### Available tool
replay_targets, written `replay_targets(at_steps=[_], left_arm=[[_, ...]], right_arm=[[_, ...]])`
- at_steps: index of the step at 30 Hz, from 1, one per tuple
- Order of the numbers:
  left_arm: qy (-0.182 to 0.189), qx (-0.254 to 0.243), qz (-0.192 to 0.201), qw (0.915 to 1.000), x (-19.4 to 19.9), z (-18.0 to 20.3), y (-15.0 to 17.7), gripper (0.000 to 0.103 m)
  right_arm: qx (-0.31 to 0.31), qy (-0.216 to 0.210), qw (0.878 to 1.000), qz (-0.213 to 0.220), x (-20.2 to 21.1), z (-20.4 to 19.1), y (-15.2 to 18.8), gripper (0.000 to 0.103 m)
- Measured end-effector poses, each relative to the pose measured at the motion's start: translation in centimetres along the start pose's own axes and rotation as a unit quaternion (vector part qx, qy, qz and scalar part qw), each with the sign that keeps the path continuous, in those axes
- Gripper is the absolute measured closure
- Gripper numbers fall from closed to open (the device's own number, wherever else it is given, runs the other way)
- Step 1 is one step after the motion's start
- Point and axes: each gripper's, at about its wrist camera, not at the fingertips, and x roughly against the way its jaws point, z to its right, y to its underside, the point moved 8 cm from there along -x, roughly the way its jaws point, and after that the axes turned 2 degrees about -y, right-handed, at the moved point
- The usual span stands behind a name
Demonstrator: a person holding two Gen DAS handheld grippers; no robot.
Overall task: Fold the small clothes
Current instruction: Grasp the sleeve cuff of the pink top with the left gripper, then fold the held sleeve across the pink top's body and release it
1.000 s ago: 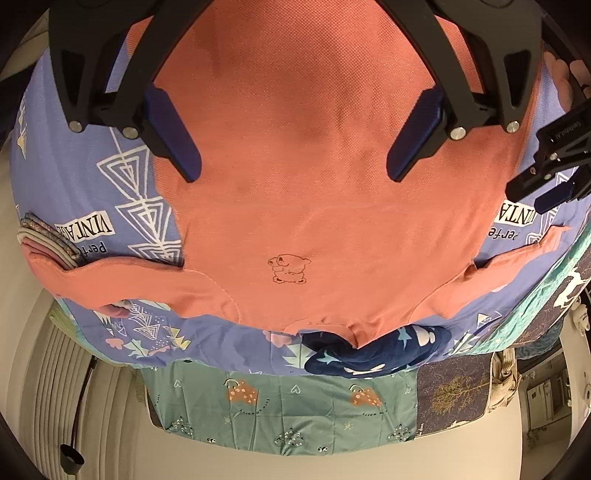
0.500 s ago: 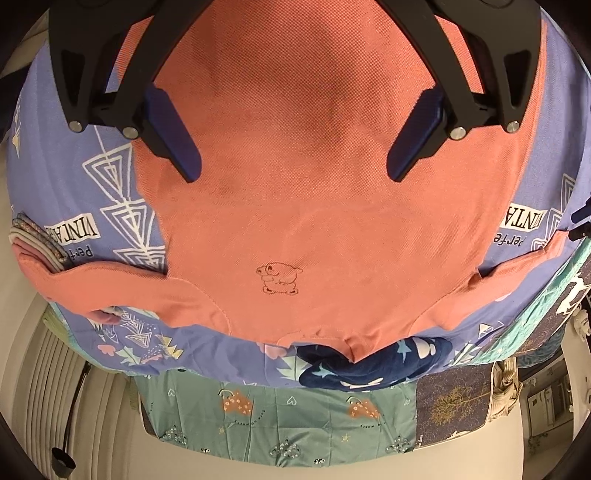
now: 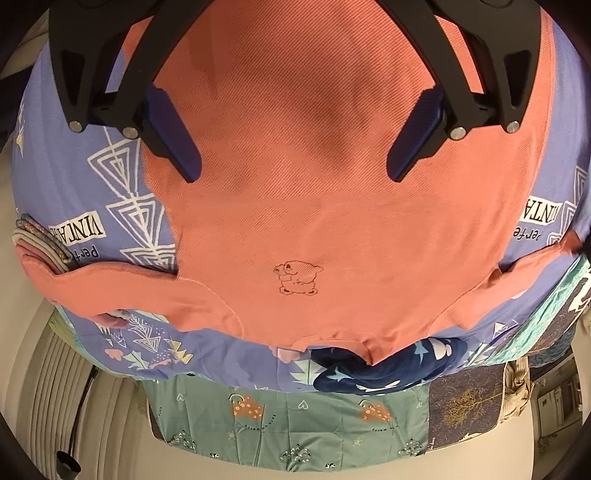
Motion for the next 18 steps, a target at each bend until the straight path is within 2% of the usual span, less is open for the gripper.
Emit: replay_targets(at_steps=[2,5,7,10,13,14,15,16,18], left_arm=[[0.031,-0.058,0.012,0.9978,1.4,5.9,-0.1,0.102],[0.096,-0.142,0.015,0.9851,3.3,15.8,2.1,0.102],[0.148,-0.2,0.005,0.9686,4.2,22.8,5.1,0.102],[0.202,-0.261,-0.015,0.944,4.4,30.2,10.4,0.101],[0.235,-0.341,-0.048,0.9089,3.2,37.3,19.0,0.098],[0.236,-0.359,-0.058,0.9011,2.6,38.2,21.2,0.083],[0.234,-0.375,-0.07,0.894,2.1,38.9,23.2,0.06],[0.232,-0.39,-0.082,0.8874,1.5,39.4,25.2,0.056],[0.227,-0.42,-0.101,0.8729,1.1,39.1,28.4,0.054]], right_arm=[[-0.001,-0.003,1.0,0.001,-0.3,0.3,-0.2,0.002],[-0.01,-0.005,1.0,0.009,-0.3,1.2,-0.7,0.002],[-0.02,-0.002,1.0,0.013,-0.3,2.3,-0.9,0.002],[-0.041,0.014,0.999,0.013,-0.4,4.8,-0.8,0.002],[-0.065,0.028,0.997,0.005,-0.7,7.3,-0.2,0.002],[-0.075,0.031,0.997,0.002,-0.8,8.2,0.0,0.002],[-0.081,0.032,0.996,0.0,-0.7,8.8,0.2,0.002],[-0.087,0.034,0.996,-0.001,-0.7,9.6,0.3,0.002],[-0.091,0.037,0.995,0.001,-0.5,10.8,0.5,0.002]])
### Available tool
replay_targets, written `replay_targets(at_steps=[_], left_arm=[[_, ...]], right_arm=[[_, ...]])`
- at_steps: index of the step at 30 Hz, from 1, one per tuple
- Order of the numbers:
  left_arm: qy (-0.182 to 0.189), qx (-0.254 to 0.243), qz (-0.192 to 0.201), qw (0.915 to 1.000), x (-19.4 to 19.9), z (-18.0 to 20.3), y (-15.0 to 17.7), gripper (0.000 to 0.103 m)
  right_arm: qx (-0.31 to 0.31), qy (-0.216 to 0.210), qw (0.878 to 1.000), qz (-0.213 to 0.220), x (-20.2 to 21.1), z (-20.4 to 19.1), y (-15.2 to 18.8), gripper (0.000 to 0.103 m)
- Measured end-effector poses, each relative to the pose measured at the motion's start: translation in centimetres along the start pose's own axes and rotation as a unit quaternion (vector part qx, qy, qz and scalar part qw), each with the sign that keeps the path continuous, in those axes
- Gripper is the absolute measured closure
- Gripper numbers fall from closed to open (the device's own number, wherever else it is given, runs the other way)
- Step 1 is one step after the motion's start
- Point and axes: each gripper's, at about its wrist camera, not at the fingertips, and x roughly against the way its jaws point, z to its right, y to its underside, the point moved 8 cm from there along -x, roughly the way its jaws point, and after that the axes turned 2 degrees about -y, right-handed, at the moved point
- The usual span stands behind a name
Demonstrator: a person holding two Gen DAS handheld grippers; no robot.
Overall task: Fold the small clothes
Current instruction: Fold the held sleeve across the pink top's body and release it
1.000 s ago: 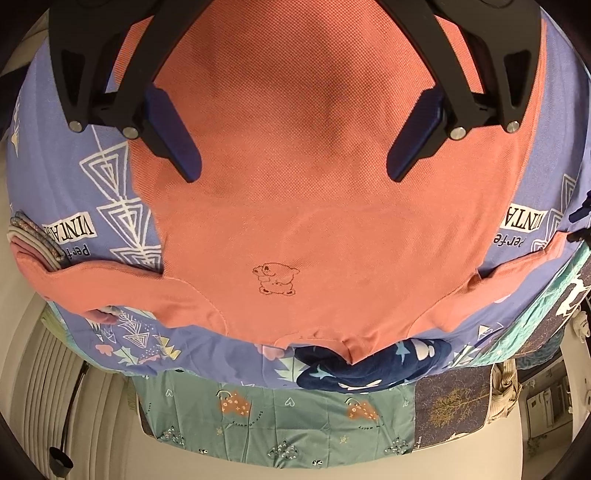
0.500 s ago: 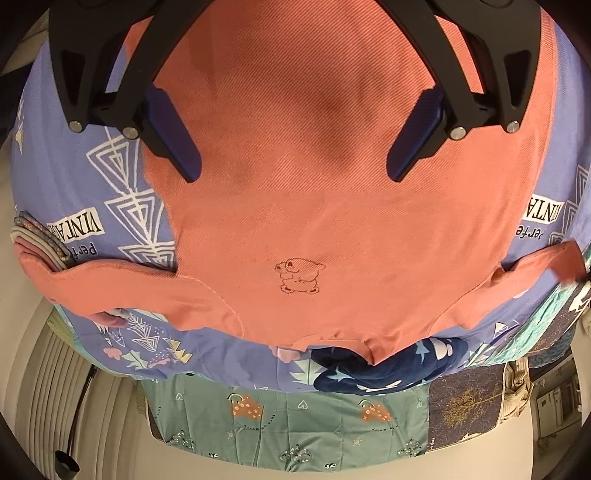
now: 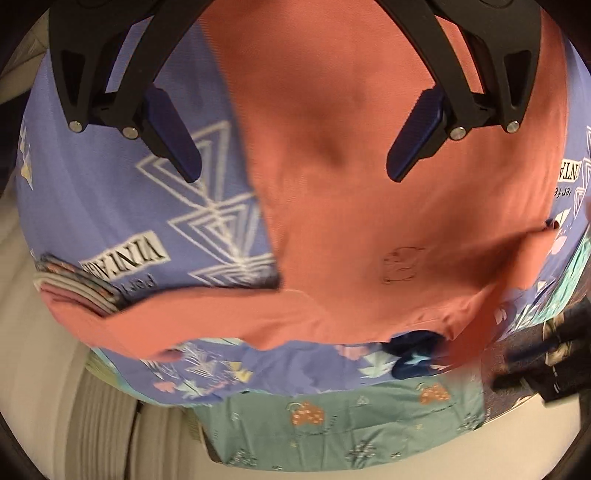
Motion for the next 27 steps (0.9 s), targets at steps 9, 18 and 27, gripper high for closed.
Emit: replay_targets(at_steps=[9,18,27], left_arm=[[-0.146,-0.042,-0.022,0.9881,4.8,-9.4,6.5,0.035],[-0.256,0.037,-0.067,0.9636,7.5,-20.9,11.1,0.032],[-0.263,0.064,-0.065,0.9606,5.2,-22.3,10.4,0.03]], right_arm=[[0.003,-0.186,0.982,-0.037,-1.4,-2.8,-3.0,0.056],[0.016,-0.254,0.959,-0.121,-10.1,-11.6,-8.0,0.041],[0.005,-0.285,0.956,-0.072,-8.7,-15.1,-11.1,0.099]])
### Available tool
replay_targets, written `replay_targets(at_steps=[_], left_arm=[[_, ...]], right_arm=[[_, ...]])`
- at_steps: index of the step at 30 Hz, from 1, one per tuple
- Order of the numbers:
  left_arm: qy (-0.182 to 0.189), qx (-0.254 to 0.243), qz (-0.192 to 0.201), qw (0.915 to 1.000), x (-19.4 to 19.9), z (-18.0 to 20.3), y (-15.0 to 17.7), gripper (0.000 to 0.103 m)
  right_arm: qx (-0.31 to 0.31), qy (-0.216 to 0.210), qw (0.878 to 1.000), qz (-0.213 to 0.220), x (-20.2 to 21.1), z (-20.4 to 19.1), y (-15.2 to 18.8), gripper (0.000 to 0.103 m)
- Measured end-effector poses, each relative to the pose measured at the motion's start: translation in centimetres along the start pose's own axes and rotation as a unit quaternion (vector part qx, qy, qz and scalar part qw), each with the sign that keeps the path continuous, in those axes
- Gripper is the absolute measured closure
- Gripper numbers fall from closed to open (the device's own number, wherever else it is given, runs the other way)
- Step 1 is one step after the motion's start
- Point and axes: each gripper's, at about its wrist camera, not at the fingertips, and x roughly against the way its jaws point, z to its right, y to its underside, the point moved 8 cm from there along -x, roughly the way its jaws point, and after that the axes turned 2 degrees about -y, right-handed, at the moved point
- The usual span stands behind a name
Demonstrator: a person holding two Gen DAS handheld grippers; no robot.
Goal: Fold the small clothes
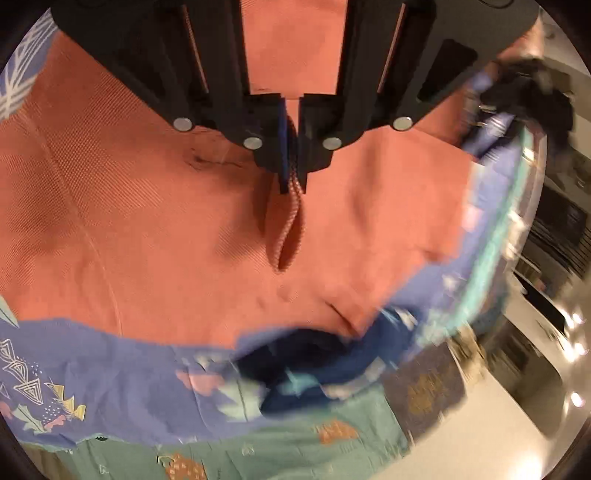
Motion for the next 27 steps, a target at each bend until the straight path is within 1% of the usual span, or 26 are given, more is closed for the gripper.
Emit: replay_targets(at_steps=[1,2,3,5,6,7,8,9,11,12,15,17,18,19,20,21,22,23,24,25,26,27], left_arm=[[-0.002,0.002,0.002,1.0,-0.1,0.0,-0.2,0.03],[-0.003,0.002,0.004,1.0,-0.1,0.1,-0.2,0.03],[-0.005,0.0,0.005,1.0,0.0,0.2,-0.2,0.03],[-0.011,-0.007,0.007,0.9999,0.0,0.4,-0.1,0.03],[-0.013,-0.008,0.006,0.9999,-0.1,0.4,-0.1,0.03],[-0.016,-0.01,0.005,0.9998,-0.2,0.4,-0.1,0.03],[-0.022,-0.011,0.003,0.9997,-0.3,0.4,-0.1,0.03],[-0.026,-0.012,0.004,0.9996,-0.3,0.4,0.0,0.03],[-0.033,-0.014,0.008,0.9993,-0.1,0.4,0.0,0.03],[-0.034,-0.013,0.008,0.9993,-0.1,0.3,0.0,0.03],[-0.038,-0.003,0.006,0.9993,0.1,-0.2,0.0,0.03],[-0.04,-0.003,0.011,0.9991,0.5,-0.4,-0.1,0.03],[-0.045,-0.002,0.017,0.9988,0.9,-0.5,-0.1,0.032],[-0.047,0.001,0.031,0.9984,1.7,-0.5,-0.4,0.038],[-0.042,0.005,0.038,0.9984,2.3,-0.5,-0.5,0.057],[-0.03,0.011,0.044,0.9985,2.9,-0.2,-0.8,0.07],[-0.013,0.017,0.05,0.9985,3.5,0.2,-1.3,0.078],[0.005,0.016,0.058,0.9982,4.2,1.0,-1.9,0.079],[0.016,0.009,0.063,0.9979,4.5,1.8,-2.4,0.079],[0.03,-0.008,0.069,0.9972,4.7,3.2,-3.1,0.079],[0.036,-0.017,0.07,0.9968,4.6,4.2,-3.4,0.079],[0.047,-0.028,0.064,0.9964,4.1,5.5,-3.6,0.079]], right_arm=[[0.01,0.004,0.999,0.032,2.1,-0.5,-0.8,0.099],[0.014,0.008,0.999,0.052,3.6,-0.6,-1.4,0.099],[0.015,0.021,0.997,0.077,5.5,-0.2,-1.9,0.1],[0.018,0.058,0.994,0.092,7.2,1.4,-2.1,0.099],[0.018,0.091,0.992,0.087,7.2,3.2,-2.1,0.099],[0.011,0.113,0.991,0.073,6.6,5.0,-1.7,0.099],[0.004,0.122,0.991,0.056,5.9,6.5,-1.3,0.099],[-0.011,0.125,0.992,0.026,4.4,8.4,-0.3,0.098],[-0.037,0.129,0.991,0.0,2.9,10.5,1.0,0.094],[-0.045,0.134,0.99,-0.004,2.5,11.2,1.5,0.093],[-0.063,0.12,0.991,0.016,3.3,11.8,1.7,0.09],[-0.053,0.132,0.989,0.037,4.6,11.5,1.5,0.079],[-0.04,0.135,0.989,0.048,5.3,10.9,1.3,0.078],[-0.024,0.132,0.989,0.058,6.0,10.0,1.1,0.078],[-0.014,0.123,0.99,0.064,6.4,9.4,1.1,0.078],[-0.008,0.105,0.992,0.065,6.9,8.7,1.4,0.078],[-0.004,0.086,0.994,0.062,6.9,8.1,1.7,0.078],[-0.001,0.065,0.996,0.054,6.6,7.4,2.0,0.078],[0.001,0.055,0.998,0.037,5.6,7.1,2.6,0.078],[0.0,0.064,0.998,0.024,5.0,7.3,3.0,0.078],[-0.004,0.083,0.996,0.008,4.0,7.9,3.6,0.078],[-0.013,0.113,0.993,-0.017,2.4,9.2,4.6,0.079]])
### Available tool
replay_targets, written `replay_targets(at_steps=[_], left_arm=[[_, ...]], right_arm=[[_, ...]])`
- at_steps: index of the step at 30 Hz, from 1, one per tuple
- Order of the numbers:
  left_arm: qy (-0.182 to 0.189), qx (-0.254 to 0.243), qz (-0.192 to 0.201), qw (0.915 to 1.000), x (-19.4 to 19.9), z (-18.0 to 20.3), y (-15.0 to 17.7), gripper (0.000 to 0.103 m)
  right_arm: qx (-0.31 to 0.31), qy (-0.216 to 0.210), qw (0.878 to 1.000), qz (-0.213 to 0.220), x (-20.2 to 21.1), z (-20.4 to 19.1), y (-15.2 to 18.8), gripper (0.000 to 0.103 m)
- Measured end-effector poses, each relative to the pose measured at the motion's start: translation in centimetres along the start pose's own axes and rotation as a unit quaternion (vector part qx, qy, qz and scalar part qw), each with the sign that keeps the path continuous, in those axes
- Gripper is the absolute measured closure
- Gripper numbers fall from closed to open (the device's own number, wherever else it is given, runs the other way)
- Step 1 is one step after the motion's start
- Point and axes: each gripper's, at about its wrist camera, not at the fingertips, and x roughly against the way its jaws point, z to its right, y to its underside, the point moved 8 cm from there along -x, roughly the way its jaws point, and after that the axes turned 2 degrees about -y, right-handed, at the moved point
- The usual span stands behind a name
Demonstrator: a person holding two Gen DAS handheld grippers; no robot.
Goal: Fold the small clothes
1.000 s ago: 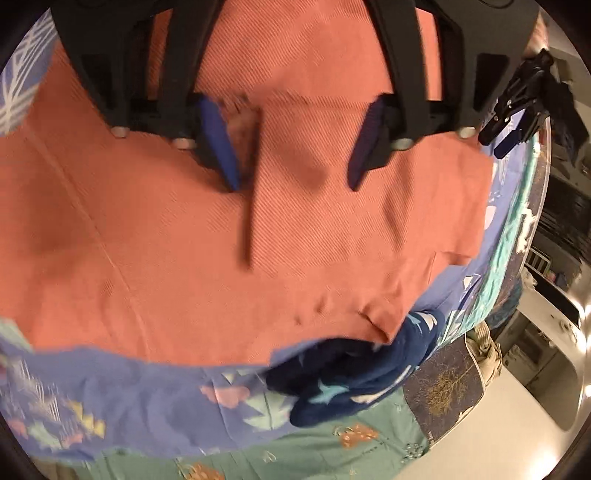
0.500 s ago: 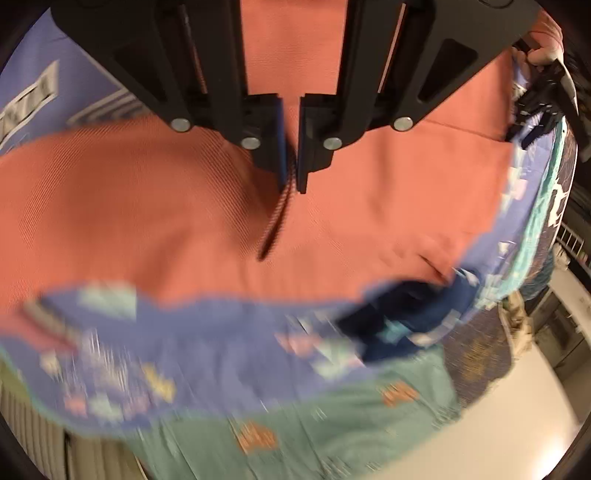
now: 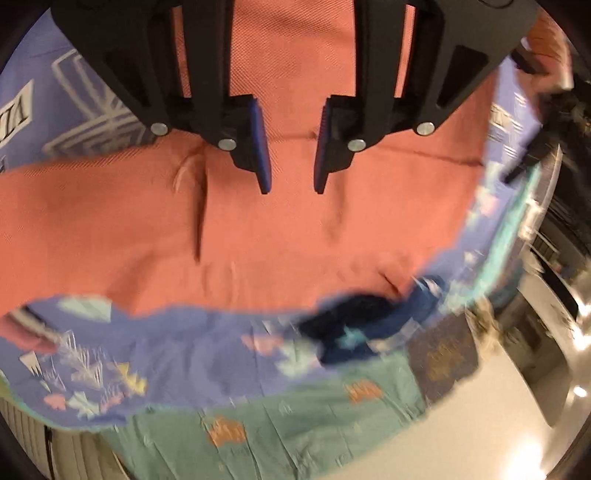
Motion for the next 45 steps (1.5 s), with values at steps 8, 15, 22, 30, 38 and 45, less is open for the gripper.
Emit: replay_targets(at_steps=[8,15,22,30,38,45], left_arm=[[0.02,-0.006,-0.077,0.9968,-6.0,2.0,2.7,0.075],[0.015,-0.012,-0.074,0.9971,-6.2,2.0,2.9,0.075],[0.003,-0.023,-0.073,0.9971,-5.9,2.2,2.9,0.074],[0.001,-0.023,-0.072,0.9971,-5.9,2.1,2.9,0.074],[0.002,-0.022,-0.073,0.9971,-5.9,2.2,2.9,0.074],[0.019,-0.003,-0.069,0.9974,-5.6,1.8,2.7,0.073]], right_arm=[[-0.039,-0.023,0.994,0.096,6.8,4.1,-0.8,0.083],[-0.244,0.058,0.938,0.238,20.2,23.6,-2.9,0.076],[-0.364,0.042,0.895,0.256,24.1,34.5,-0.6,0.064],[-0.374,0.053,0.899,0.219,20.8,35.8,-0.8,0.058],[-0.309,0.047,0.911,0.267,22.9,29.9,-3.6,0.093],[-0.146,-0.132,0.951,0.24,18.6,9.7,-9.0,0.093]])
